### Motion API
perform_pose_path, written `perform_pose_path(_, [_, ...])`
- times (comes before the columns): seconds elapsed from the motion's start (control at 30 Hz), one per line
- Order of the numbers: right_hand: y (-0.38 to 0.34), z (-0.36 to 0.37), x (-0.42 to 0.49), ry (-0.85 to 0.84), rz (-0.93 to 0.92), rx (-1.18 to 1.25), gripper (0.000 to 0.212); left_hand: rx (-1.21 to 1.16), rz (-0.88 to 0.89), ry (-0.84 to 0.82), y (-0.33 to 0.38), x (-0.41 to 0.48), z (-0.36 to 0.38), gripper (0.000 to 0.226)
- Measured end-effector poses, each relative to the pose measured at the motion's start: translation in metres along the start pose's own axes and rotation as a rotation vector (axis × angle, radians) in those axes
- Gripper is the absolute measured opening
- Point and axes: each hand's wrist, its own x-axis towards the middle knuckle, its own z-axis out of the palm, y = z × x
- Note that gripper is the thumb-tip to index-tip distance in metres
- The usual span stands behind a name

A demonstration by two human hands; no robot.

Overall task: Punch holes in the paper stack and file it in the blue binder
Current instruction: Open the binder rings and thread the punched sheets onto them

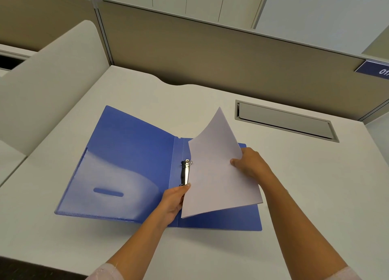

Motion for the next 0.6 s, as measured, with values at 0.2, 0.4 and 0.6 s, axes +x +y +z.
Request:
perform_pose_path(0.2, [0.000, -0.002, -0.004, 0.005, -0.018, 0.030, 0.040, 0.024, -0.019, -0.018, 0.002, 0.000, 0.001, 0.029])
perform_pose_path(0.4, [-0.006, -0.006, -0.009, -0.011, -0.049, 0.127, 0.035, 0.040, -0.063, -0.022, 0.005, 0.000, 0.004, 0.028])
perform_pose_path(0.6, [-0.009, -0.007, -0.012, -0.017, -0.076, 0.159, 0.035, 0.048, -0.118, 0.005, 0.008, -0.002, 0.008, 0.027])
